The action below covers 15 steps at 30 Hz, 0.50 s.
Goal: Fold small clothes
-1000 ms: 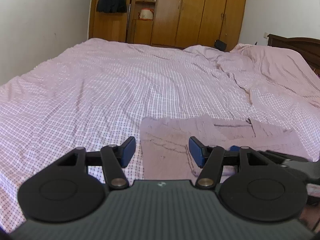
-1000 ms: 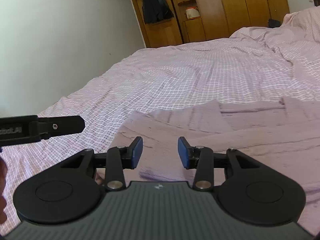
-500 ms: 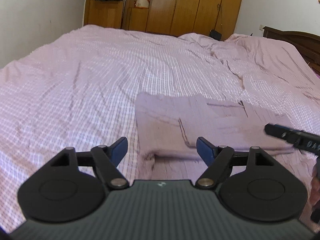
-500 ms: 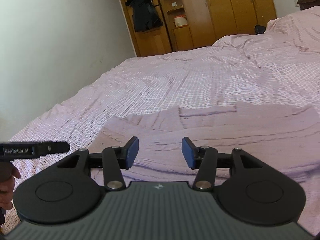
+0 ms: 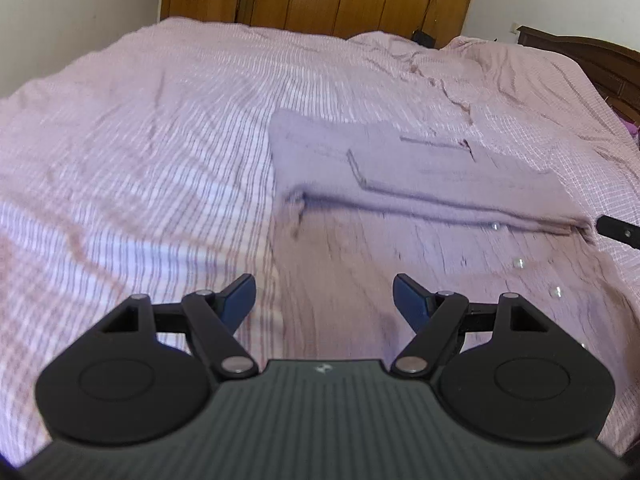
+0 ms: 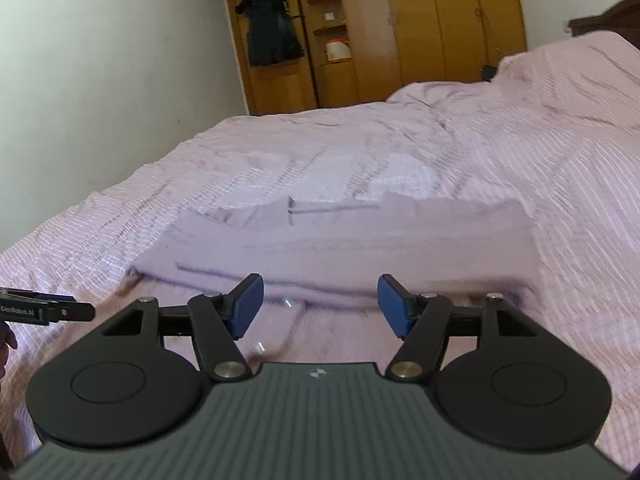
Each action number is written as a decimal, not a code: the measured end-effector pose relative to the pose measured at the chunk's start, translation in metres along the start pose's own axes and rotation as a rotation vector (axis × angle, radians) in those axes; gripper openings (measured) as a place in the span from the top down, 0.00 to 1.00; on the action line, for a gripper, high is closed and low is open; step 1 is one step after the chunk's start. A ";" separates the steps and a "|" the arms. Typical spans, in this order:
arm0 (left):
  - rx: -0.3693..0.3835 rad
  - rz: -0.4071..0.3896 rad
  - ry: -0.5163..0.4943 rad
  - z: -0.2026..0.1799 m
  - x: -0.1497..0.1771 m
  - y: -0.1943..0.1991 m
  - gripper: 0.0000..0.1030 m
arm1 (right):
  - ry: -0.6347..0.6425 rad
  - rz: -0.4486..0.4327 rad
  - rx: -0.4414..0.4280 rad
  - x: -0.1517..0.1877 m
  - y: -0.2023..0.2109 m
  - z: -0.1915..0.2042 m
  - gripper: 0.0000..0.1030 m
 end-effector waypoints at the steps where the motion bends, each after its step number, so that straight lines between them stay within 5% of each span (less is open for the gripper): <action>1: 0.005 0.006 0.009 0.000 0.004 0.002 0.26 | -0.008 0.002 0.005 0.003 0.006 -0.007 0.31; 15: 0.092 0.026 0.090 -0.002 0.063 0.036 0.26 | -0.260 0.045 0.063 0.063 0.075 -0.127 0.26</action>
Point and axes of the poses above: each gripper's, at about its wrist camera, not at the fingertips, and y roughly against the way its jaws point, z to its left, x to its underside, the point moved 6 cm from there along -y, roughly the way its jaws point, and after that the axes turned 11 degrees about x, right-handed, at the moved point
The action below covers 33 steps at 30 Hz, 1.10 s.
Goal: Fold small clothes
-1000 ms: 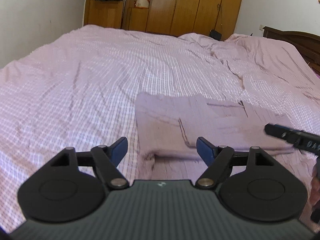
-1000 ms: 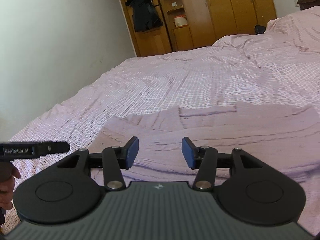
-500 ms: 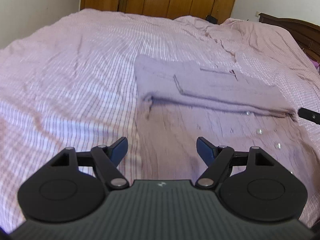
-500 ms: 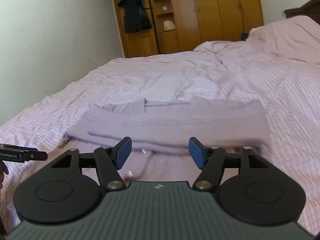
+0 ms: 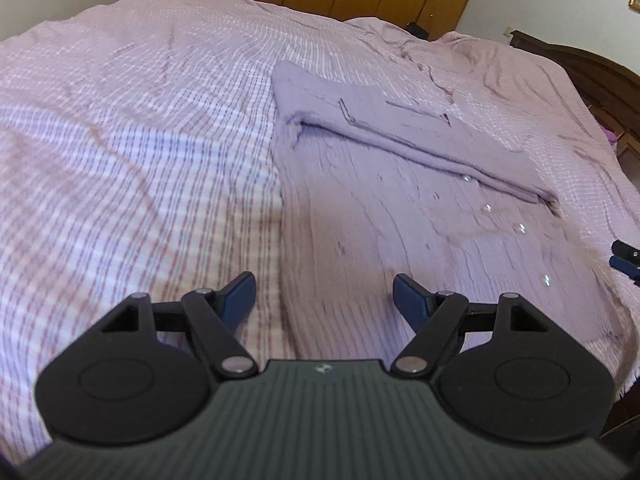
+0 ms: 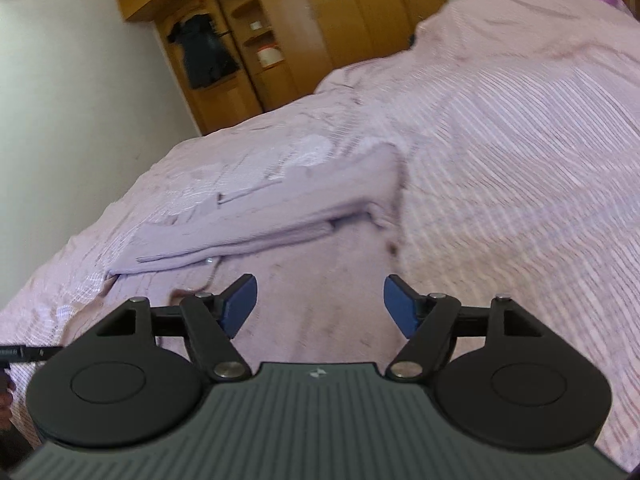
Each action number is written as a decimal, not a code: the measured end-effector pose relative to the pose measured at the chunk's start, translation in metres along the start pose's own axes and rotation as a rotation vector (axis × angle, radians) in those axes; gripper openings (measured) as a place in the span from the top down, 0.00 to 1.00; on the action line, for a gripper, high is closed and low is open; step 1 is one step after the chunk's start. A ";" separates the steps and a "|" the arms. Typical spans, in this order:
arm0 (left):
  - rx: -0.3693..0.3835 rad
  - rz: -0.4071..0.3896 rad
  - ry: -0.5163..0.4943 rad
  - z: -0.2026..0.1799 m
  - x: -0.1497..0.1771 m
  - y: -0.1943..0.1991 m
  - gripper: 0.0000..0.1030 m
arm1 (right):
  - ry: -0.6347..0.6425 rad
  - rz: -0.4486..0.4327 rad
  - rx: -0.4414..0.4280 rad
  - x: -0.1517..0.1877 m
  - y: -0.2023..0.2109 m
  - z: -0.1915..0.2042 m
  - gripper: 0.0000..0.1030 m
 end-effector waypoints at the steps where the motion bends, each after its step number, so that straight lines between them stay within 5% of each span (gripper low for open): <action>1: 0.010 0.000 0.007 0.000 0.005 0.003 0.26 | -0.022 0.014 -0.005 0.004 0.003 -0.009 0.26; 7: 0.107 -0.051 0.155 0.002 0.027 0.026 0.26 | -0.117 0.088 -0.063 0.032 0.013 -0.033 0.26; 16: 0.123 -0.074 0.143 -0.003 0.005 -0.007 0.26 | -0.197 0.182 -0.255 0.058 0.014 -0.020 0.26; 24: 0.153 -0.065 0.134 -0.008 0.013 -0.011 0.26 | -0.213 0.206 -0.282 0.057 0.001 -0.010 0.27; 30: 0.164 -0.061 0.140 -0.004 0.032 0.010 0.37 | -0.300 0.227 -0.332 0.065 0.010 -0.020 0.32; 33: 0.156 -0.079 0.193 0.006 0.034 0.017 0.53 | -0.346 0.222 -0.361 0.071 0.015 -0.021 0.32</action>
Point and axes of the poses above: each gripper's, at about its wrist camera, not at the fingertips, and y roughly against the way its jaws point, z to its left, x to its underside, the point moved 6 cm from there along -y, roughly the way its jaws point, and after that the axes turned 11 degrees about x, right-handed, at the moved point
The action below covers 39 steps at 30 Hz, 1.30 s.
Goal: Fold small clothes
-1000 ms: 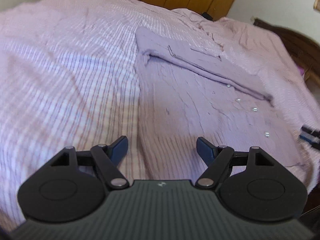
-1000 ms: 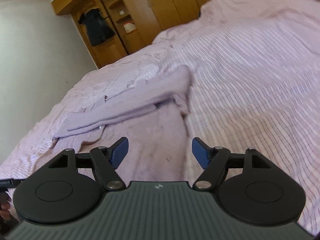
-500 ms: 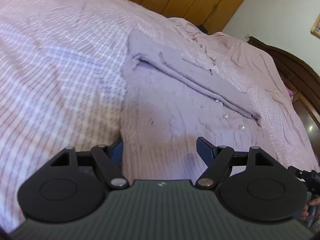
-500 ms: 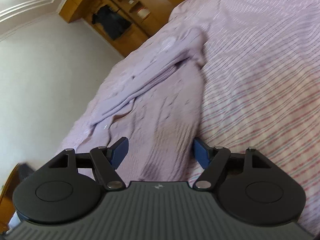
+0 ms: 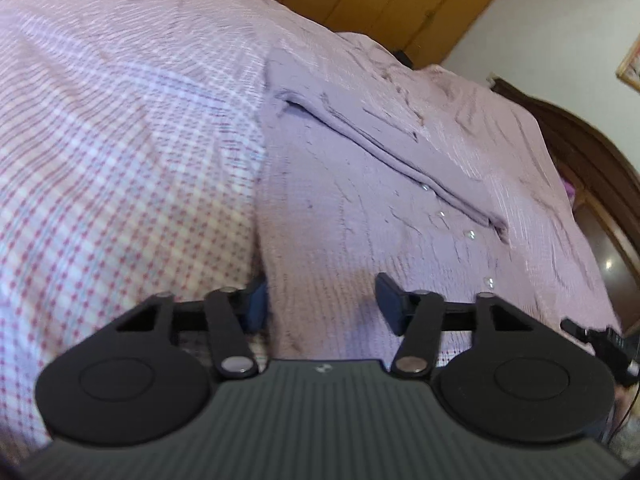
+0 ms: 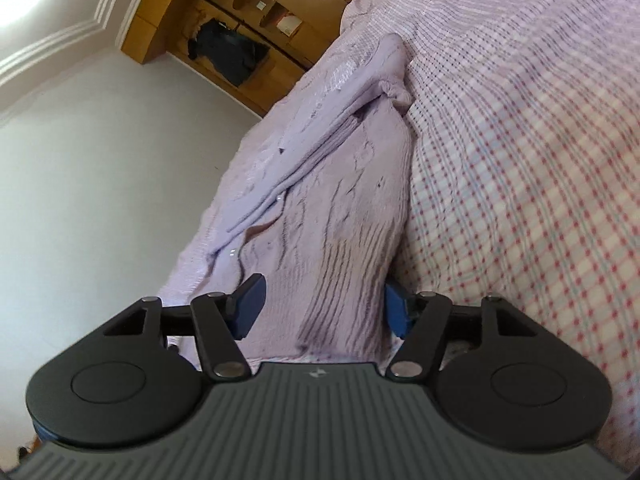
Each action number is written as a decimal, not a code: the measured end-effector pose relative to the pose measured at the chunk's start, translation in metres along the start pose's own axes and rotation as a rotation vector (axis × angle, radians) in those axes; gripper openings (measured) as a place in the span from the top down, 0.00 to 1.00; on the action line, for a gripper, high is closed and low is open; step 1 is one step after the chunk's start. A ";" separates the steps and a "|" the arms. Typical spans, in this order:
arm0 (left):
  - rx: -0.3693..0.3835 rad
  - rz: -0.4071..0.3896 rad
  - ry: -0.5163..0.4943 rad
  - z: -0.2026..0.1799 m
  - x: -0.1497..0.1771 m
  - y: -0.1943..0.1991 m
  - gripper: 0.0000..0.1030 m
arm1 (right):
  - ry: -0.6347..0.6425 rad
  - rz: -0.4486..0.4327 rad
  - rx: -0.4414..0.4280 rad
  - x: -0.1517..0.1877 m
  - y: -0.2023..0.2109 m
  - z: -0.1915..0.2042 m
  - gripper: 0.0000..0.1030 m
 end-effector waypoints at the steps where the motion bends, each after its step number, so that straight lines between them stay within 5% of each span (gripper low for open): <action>1: -0.009 -0.005 0.012 0.003 0.000 0.002 0.62 | -0.014 -0.001 -0.013 0.002 0.000 0.000 0.32; 3: -0.044 -0.019 0.032 0.009 -0.001 0.005 0.79 | -0.035 -0.009 -0.037 0.005 0.001 0.000 0.32; 8: -0.027 -0.022 0.051 0.012 0.000 0.009 0.82 | -0.091 -0.045 -0.054 0.008 -0.002 -0.006 0.43; 16: -0.021 -0.032 0.068 0.011 -0.002 0.005 0.87 | -0.146 -0.058 -0.025 0.006 -0.002 -0.021 0.85; 19: 0.000 -0.053 0.094 0.012 -0.005 0.012 0.88 | -0.146 -0.079 -0.023 0.005 0.006 -0.023 0.90; 39: 0.043 -0.111 0.035 -0.016 -0.027 0.026 0.89 | -0.090 -0.109 -0.048 -0.019 0.001 0.006 0.91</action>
Point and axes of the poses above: each gripper's, at about its wrist camera, not at the fingertips, and y roughly against the way its jaws point, z to its left, x to its underside, the point moved 6 cm from there along -y, roughly the way its jaws point, and after that the axes turned 11 degrees about x, right-handed, at the moved point
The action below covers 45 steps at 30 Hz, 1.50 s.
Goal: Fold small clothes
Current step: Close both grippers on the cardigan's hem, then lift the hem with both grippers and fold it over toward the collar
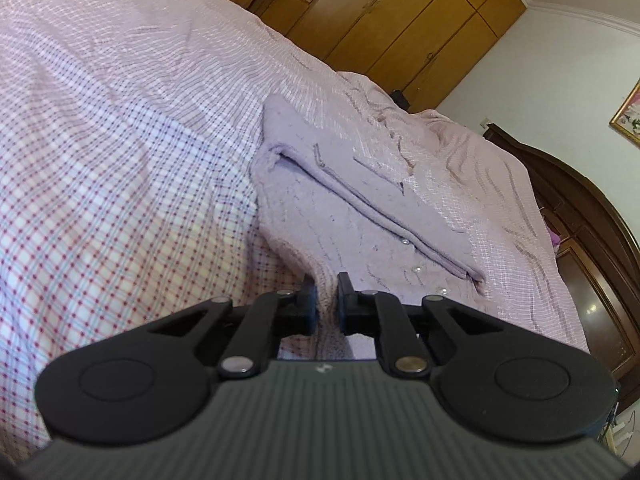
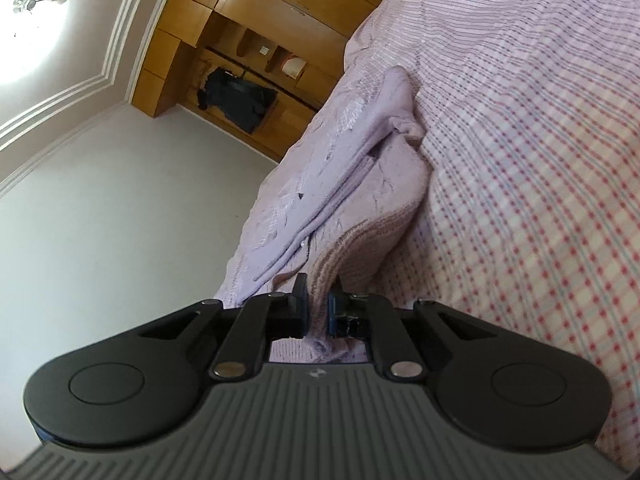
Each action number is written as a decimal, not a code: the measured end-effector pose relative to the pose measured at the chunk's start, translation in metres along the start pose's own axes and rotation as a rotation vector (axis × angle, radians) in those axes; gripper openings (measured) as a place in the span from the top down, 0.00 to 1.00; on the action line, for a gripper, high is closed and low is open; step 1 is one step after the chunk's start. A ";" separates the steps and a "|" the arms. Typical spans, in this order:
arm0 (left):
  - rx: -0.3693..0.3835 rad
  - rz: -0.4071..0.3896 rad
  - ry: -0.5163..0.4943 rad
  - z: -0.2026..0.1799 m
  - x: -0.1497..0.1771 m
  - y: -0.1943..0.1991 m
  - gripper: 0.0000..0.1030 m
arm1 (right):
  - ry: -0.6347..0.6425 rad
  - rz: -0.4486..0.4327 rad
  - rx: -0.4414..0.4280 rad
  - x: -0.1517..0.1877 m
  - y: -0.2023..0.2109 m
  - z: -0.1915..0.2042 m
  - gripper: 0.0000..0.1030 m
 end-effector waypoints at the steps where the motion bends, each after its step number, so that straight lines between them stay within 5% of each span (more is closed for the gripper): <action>1: 0.003 -0.002 -0.003 -0.002 0.000 -0.001 0.89 | -0.001 -0.004 0.004 -0.001 -0.002 0.001 0.91; 45: 0.089 -0.056 -0.039 -0.029 -0.085 -0.047 0.89 | 0.060 -0.041 -0.079 -0.067 -0.065 0.074 0.90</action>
Point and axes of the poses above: each gripper's, at about its wrist camera, not at the fingertips, and y roughly against the way its jaws point, z to its left, x to its underside, the point moved 6 cm from there along -y, roughly the way its jaws point, and after that the axes turned 11 degrees about x, right-handed, at the moved point
